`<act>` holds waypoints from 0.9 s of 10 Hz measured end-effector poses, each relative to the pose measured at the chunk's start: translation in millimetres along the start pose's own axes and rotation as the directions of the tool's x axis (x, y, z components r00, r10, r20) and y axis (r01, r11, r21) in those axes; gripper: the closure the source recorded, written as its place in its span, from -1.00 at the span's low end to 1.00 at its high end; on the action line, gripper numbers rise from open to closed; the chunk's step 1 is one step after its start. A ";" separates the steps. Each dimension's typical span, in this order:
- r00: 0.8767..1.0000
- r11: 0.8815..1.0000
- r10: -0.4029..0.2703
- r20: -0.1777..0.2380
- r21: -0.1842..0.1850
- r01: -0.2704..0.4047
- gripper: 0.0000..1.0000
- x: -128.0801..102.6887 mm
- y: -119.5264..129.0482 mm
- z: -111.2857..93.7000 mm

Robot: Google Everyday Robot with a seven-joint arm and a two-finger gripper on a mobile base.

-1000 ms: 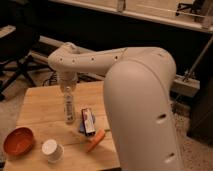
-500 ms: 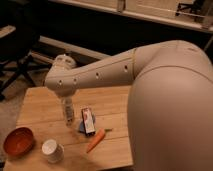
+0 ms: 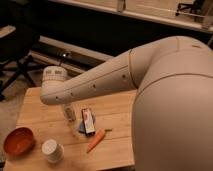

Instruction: Stand the bottle upright

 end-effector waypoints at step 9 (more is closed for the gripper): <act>1.000 1.000 -0.001 -0.001 -0.002 0.001 0.82 1.2 1.9 1.1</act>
